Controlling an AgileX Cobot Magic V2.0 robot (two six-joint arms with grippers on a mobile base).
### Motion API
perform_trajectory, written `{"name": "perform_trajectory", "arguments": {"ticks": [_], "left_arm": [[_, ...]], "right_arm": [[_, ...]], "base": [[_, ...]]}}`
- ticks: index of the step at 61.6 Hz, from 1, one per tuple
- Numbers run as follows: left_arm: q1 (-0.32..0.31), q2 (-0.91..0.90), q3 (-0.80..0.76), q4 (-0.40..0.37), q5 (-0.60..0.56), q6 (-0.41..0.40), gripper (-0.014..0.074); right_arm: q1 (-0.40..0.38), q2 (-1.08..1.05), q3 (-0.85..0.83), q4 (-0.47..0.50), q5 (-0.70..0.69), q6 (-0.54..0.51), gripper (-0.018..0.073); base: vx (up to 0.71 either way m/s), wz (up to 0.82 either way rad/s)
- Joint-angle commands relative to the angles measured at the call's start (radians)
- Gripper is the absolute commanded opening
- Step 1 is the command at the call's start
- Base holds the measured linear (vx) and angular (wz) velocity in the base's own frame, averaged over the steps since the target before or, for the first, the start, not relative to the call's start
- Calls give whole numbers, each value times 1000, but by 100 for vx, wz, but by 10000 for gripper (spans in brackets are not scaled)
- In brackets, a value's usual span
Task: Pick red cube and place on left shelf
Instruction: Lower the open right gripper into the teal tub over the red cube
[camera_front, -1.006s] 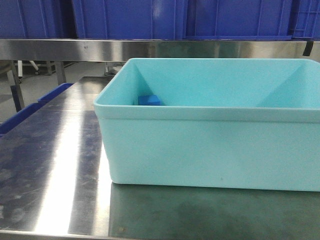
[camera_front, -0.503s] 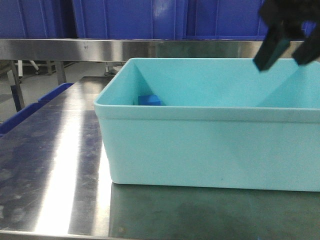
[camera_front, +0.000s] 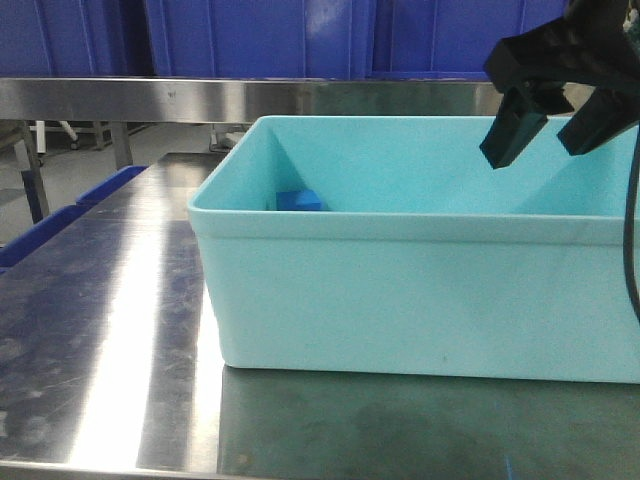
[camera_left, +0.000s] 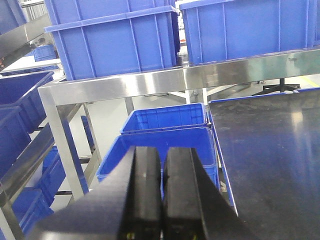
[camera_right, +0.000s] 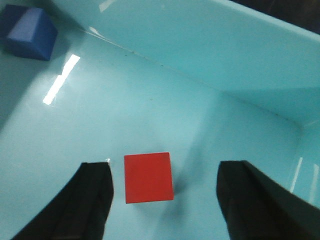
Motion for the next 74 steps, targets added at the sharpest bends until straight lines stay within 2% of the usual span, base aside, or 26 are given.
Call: {"name": "perform_trajectory", "arguments": {"ticks": [1,7,39,74], "left_arm": [[-1,-3,22,-5,-90,1,106],[-1,-3,22,-5,-90,1,106],[-1,-3,22,-5,-90,1,106],[-1,-3,22,-5,-90,1,106]], "right_arm": [[16,-21,-38,-13,-43,-23,552],[34,-10,-38,-18,-23,-52,556],[40,102,-119,-36,78,-52,557],[40,180,-119,-36,87,-52,557]], "base": [[0,0],[0,0],[0,0],[0,0]]}}
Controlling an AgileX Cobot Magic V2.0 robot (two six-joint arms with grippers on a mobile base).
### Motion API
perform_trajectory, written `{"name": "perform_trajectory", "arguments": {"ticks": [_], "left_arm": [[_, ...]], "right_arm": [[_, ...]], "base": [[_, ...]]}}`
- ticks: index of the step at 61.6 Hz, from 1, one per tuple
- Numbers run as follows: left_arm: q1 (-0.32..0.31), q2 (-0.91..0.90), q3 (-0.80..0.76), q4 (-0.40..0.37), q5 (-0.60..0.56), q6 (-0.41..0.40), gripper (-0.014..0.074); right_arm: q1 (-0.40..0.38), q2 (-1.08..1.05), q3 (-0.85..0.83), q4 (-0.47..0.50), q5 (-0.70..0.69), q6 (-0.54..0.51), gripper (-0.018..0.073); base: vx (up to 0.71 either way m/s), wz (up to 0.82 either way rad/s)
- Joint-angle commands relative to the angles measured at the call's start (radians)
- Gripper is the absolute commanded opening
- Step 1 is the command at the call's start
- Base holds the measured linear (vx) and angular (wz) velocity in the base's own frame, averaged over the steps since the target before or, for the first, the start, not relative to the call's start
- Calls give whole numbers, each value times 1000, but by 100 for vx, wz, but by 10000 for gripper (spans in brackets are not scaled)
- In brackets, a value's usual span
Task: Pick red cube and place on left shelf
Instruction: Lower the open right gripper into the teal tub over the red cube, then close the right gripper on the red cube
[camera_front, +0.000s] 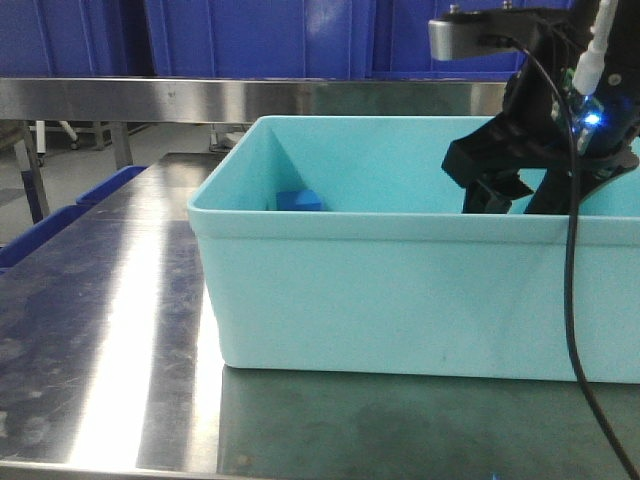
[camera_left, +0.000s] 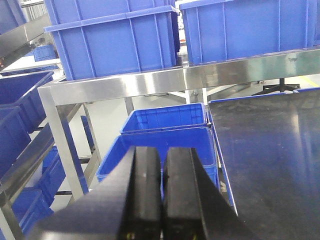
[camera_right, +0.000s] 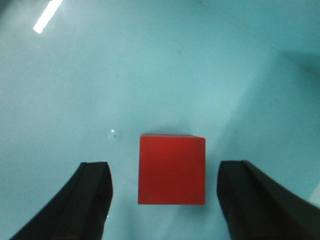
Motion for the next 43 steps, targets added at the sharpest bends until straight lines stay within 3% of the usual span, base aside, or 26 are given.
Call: {"name": "perform_trajectory", "arguments": {"ticks": [1,43], "left_arm": [[-1,-3,22,-5,-90,1,106],[-1,-3,22,-5,-90,1,106]], "right_arm": [[0,-19,-35,-11,-36,-11,557],[0,4,-35,-12,-73,-11,556]], "base": [[0,0],[0,0]]}}
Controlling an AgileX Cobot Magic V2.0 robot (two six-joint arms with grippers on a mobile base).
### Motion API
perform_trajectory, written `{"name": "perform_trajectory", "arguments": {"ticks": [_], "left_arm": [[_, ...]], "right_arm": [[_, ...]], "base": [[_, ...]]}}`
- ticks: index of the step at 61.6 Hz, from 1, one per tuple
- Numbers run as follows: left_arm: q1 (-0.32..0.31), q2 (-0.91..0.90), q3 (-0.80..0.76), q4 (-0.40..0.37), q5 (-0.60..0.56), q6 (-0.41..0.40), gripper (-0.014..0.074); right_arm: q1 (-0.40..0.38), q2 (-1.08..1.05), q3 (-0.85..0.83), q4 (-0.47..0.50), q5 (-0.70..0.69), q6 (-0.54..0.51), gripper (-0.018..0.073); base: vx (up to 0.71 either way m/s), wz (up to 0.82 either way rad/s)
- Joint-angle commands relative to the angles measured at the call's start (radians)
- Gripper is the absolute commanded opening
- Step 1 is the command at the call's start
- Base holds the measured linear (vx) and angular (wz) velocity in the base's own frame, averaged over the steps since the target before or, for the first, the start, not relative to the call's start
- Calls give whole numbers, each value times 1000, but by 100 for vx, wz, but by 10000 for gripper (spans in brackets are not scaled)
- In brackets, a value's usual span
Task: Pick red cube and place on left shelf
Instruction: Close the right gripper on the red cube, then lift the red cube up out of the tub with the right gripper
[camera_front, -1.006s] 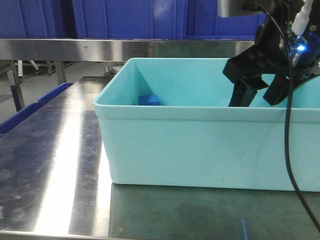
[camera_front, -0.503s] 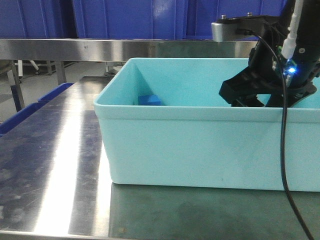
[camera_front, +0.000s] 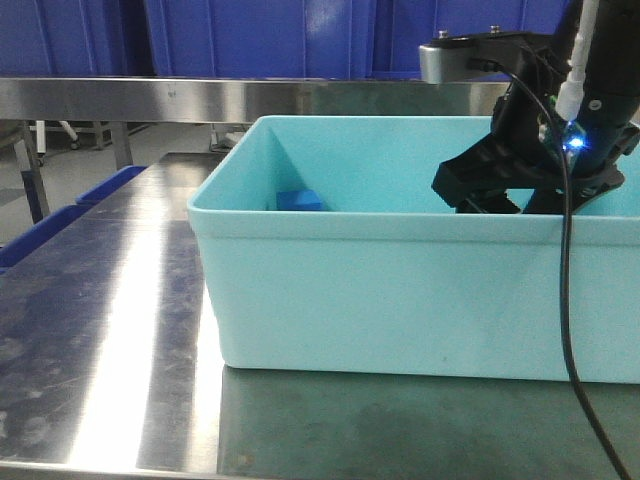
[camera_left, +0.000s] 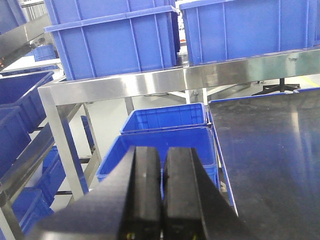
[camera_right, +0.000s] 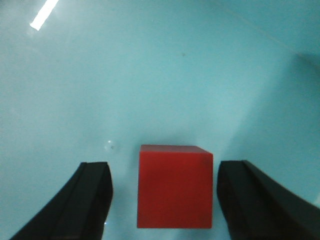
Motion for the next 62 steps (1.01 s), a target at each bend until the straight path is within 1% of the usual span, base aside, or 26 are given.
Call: {"name": "perform_trajectory", "arguments": {"ticks": [1,26,30,33,37,38,39,41,42,45,47,49,54,62], "left_arm": [[-1,-3,22,-5,-90,1,106],[-1,-3,22,-5,-90,1,106],[-1,-3,22,-5,-90,1,106],[-1,-3,22,-5,-90,1,106],[-1,-3,22,-5,-90,1,106],[-1,-3,22,-5,-90,1,106],[-1,-3,22,-5,-90,1,106],[-1,-3,22,-5,-90,1,106],[-1,-3,22,-5,-90,1,106],[-1,-3,22,-5,-90,1,106],[-1,-3,22,-5,-90,1,106],[-1,-3,22,-5,-90,1,106],[-1,-3,22,-5,-90,1,106],[-1,-3,22,-5,-90,1,106]], "right_arm": [[-1,-33,-35,-12,-41,-11,556],[-2,-4,-35,-21,-58,-11,549],[-2,-4,-35,-21,-64,-11,506],[-2,-4,-35,-21,-71,-11,448],[-2,-6,-35,-21,-80,-11,317],[-2,-6,-35,-21,-83,-11,300],[-2,-6,-35,-21,-84,-11,246],[-2,-8,-35,-21,-87,-11,172],[-2,-12,-35,-21,-87,-11,116],[-2,-19,-35,-21,-89,-11,35],[-2,-27,-35,-21,-94,-11,64],[-2,-37,-35,-21,-98,-11,76],[-2,-70,-35,-21,-112,-11,55],[-2,-162,-35,-21,-140,-11,55]], "base": [[0,0],[0,0],[0,0],[0,0],[0,0],[0,0],[0,0],[0,0],[0,0],[0,0],[0,0],[0,0],[0,0],[0,0]]}}
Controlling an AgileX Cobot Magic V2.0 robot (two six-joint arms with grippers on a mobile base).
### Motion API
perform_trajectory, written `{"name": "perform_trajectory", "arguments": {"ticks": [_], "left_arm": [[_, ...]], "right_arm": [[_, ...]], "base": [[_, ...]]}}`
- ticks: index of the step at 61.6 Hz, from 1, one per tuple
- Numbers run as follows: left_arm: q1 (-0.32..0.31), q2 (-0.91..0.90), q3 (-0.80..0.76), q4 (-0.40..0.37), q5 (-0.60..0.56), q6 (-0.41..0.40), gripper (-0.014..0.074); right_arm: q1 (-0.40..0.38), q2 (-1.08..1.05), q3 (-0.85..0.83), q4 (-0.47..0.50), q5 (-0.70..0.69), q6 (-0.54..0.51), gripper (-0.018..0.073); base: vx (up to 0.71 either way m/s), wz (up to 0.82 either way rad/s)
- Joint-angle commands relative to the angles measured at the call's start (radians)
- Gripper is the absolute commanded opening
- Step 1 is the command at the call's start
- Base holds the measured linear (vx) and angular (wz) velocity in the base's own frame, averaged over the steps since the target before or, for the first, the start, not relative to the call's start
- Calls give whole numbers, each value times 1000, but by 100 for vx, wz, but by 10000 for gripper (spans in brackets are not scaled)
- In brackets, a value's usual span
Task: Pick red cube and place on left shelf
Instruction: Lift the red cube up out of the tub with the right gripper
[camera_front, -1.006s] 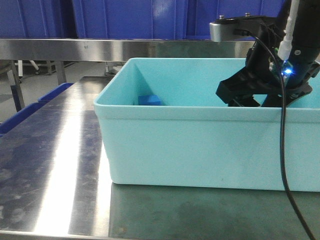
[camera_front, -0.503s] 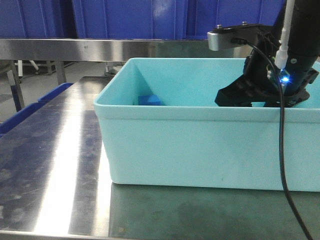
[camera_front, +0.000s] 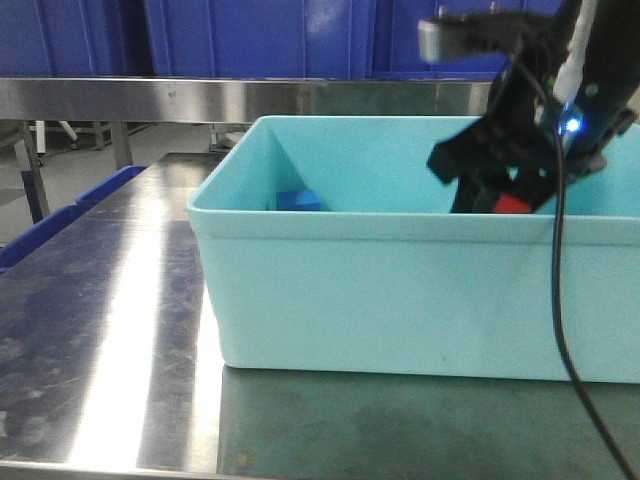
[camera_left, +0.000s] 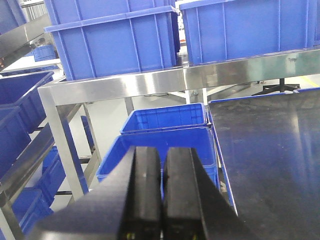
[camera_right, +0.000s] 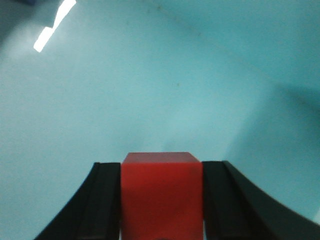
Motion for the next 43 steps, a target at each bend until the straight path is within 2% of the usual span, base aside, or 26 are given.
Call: {"name": "perform_trajectory", "arguments": {"ticks": [1,20,43], "left_arm": [[-1,-3,22,-5,-90,1,106],[-1,-3,22,-5,-90,1,106],[-1,-3,22,-5,-90,1,106]], "right_arm": [[-2,-114,-35,-13,-78,-9,55],[-2,-411,14,-13,-94,-9,55],[-2,-826,314,-3,-130,-9,55]], "base": [[0,0],[0,0],[0,0]]}}
